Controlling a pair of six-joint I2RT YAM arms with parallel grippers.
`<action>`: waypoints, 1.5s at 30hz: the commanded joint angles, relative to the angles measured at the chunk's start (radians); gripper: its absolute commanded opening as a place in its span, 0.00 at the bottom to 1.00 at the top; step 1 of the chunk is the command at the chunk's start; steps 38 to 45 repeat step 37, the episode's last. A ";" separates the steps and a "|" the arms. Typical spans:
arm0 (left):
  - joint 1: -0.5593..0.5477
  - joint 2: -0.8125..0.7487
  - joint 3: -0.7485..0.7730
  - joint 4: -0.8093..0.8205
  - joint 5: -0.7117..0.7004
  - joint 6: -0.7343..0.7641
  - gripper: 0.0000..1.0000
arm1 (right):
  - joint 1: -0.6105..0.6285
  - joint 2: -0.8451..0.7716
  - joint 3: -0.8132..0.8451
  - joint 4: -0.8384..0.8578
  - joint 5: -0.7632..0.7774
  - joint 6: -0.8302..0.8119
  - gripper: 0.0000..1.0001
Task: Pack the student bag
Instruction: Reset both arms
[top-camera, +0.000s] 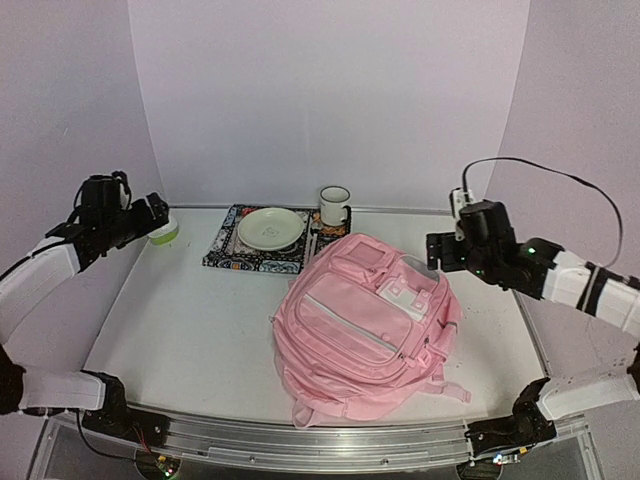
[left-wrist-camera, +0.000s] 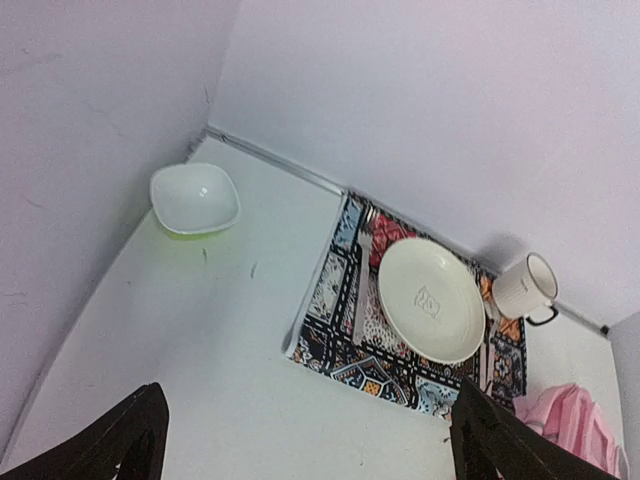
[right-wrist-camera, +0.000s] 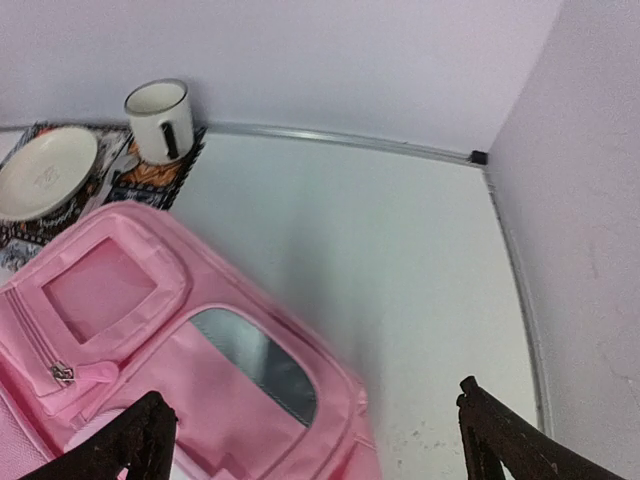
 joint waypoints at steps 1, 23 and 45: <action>0.018 -0.200 -0.018 -0.049 -0.082 -0.004 1.00 | 0.001 -0.252 -0.115 0.009 0.185 -0.012 0.98; 0.016 -0.750 -0.175 -0.137 -0.180 0.180 1.00 | 0.001 -0.764 -0.359 -0.147 0.240 -0.021 0.98; 0.016 -0.754 -0.175 -0.140 -0.165 0.182 1.00 | 0.001 -0.770 -0.346 -0.162 0.235 -0.042 0.98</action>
